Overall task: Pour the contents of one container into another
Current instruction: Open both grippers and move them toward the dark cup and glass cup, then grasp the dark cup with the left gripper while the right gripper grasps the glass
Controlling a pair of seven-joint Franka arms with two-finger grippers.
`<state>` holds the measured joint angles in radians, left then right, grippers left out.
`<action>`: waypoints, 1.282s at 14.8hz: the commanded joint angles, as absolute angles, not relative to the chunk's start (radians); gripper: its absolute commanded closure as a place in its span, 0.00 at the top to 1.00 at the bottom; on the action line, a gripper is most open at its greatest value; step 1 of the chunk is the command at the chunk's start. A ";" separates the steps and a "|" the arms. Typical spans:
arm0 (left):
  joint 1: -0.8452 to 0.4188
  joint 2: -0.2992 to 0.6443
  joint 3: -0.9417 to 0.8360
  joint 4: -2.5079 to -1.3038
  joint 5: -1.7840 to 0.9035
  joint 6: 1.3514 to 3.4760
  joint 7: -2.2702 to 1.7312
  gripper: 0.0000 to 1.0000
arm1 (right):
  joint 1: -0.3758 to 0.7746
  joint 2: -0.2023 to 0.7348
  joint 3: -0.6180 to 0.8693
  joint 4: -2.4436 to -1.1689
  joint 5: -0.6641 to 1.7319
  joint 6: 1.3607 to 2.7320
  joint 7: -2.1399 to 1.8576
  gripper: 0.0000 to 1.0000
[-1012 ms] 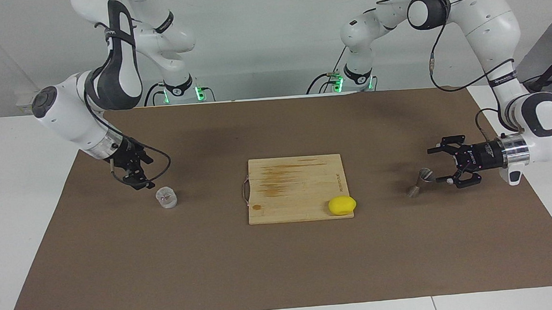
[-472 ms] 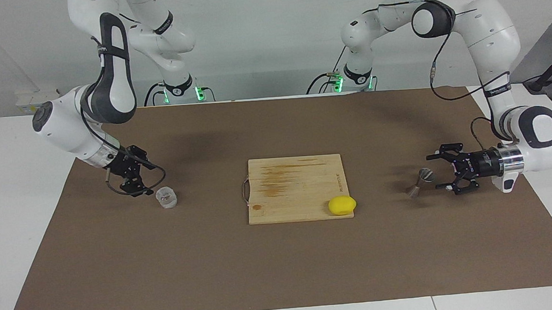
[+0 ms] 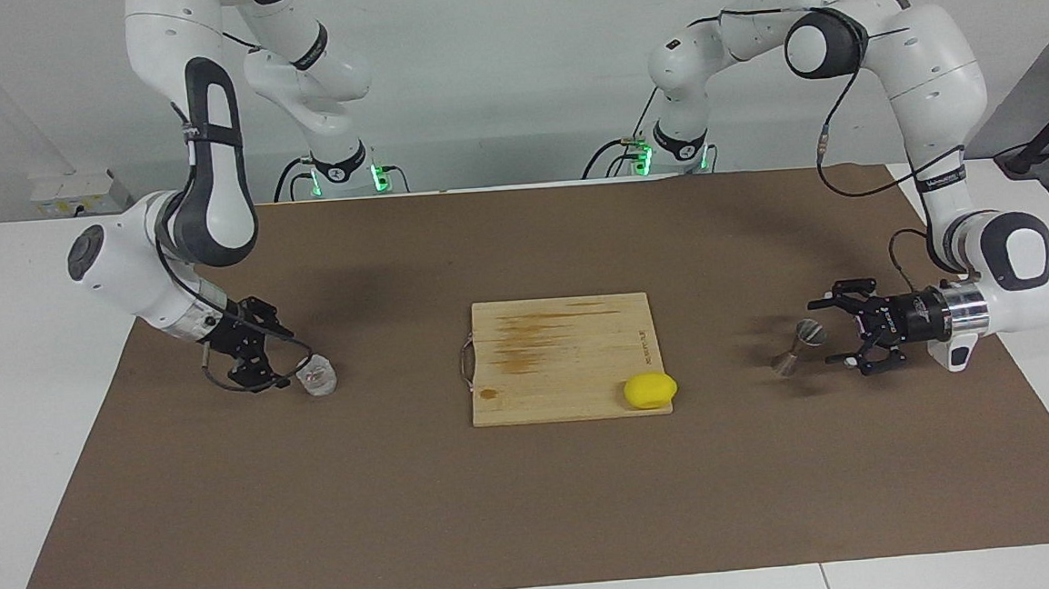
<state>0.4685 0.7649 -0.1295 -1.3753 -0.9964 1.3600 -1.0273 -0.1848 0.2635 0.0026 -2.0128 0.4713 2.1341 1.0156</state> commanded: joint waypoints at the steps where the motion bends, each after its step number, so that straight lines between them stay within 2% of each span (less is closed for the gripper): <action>1: 0.476 0.784 -0.140 -1.370 -1.011 1.376 -0.994 0.99 | -0.216 0.325 0.012 -1.968 0.552 2.131 0.950 1.00; 6: 0.479 0.784 -0.140 -1.384 -1.011 1.376 -0.954 0.96 | -0.221 0.400 0.014 -1.894 0.580 2.077 0.917 1.00; 10: 0.480 0.782 -0.140 -1.387 -1.032 1.376 -0.917 0.77 | -0.199 0.402 0.015 -1.916 0.621 2.077 0.910 1.00; 16: 0.479 0.782 -0.138 -1.388 -1.026 1.374 -0.874 0.74 | -0.189 0.391 0.014 -1.951 0.627 2.075 0.851 1.00; 19: 0.480 0.782 -0.138 -1.388 -1.026 1.374 -0.858 0.62 | -0.189 0.385 0.014 -1.953 0.629 2.077 0.906 1.00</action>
<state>0.4685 0.7782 -0.1302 -1.3802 -1.0137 1.3670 -0.8834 -0.1871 0.3960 0.0139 -1.9428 0.6036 2.0822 0.8858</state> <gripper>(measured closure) 0.278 0.000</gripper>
